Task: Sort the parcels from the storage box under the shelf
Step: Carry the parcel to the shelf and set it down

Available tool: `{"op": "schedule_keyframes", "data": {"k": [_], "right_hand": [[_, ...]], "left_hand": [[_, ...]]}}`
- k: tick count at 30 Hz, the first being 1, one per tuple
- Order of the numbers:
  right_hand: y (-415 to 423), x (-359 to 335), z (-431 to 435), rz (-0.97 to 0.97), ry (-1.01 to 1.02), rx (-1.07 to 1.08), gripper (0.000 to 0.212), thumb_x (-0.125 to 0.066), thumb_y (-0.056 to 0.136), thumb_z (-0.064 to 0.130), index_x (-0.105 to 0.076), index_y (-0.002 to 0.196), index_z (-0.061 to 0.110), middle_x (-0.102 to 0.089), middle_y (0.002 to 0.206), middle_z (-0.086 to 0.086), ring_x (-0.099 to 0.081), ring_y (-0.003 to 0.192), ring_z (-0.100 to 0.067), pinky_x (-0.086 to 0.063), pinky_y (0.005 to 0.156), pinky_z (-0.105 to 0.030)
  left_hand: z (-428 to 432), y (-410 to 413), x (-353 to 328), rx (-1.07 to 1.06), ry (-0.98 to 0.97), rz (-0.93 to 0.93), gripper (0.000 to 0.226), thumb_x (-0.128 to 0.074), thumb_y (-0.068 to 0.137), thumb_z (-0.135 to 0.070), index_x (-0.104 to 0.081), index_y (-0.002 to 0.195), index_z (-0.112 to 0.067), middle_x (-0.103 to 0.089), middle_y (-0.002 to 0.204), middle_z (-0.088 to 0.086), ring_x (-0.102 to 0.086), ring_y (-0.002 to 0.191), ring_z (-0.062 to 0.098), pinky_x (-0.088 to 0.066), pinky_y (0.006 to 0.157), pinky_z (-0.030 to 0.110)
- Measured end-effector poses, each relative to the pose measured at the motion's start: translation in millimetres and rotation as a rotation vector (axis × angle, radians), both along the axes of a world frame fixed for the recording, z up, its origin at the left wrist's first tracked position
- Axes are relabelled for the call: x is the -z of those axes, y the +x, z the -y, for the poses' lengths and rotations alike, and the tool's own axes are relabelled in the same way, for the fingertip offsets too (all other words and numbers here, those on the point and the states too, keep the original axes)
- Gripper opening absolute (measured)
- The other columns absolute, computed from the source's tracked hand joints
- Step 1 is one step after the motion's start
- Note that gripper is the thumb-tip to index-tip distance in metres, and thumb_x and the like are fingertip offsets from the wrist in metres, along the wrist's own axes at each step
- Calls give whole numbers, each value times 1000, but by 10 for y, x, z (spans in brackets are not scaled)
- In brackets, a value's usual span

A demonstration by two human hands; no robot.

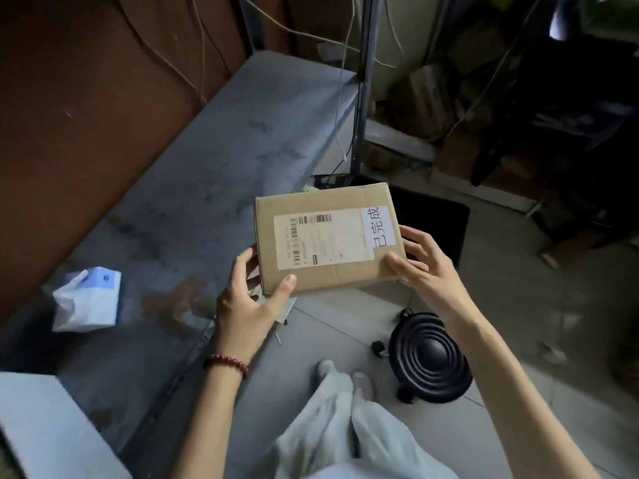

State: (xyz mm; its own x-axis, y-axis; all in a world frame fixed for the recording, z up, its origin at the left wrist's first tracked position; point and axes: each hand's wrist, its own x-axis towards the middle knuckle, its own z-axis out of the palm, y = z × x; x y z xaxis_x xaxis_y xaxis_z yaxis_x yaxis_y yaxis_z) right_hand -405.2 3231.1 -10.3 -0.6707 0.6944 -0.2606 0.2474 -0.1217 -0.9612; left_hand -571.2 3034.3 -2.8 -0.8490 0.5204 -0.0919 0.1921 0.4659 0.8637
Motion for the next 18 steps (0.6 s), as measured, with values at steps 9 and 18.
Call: {"op": "schedule_keyframes", "data": {"k": [9,18], "right_hand": [[-667,-18,-251,47,17,-111,45,-67,86,33,-52,128,38,-61,127,13,-64,105,-7,-47,74,-18],[-1544,147,-844,52,68,-307,41,-69,85,33,-57,124,39,-61,116,10,-67,94,-4,-54,78,-23]], "left_hand": [[-79,-489,93,-120,-13,43,58,-74,79,-33,-47,130,-29,-54,100,-30,-48,83,-30,-36,65,-5],[-412,-775,260,-340,-24,81,63,-73,78,-41,-45,133,-25,-58,115,-10,-54,105,9,-42,88,26]]}}
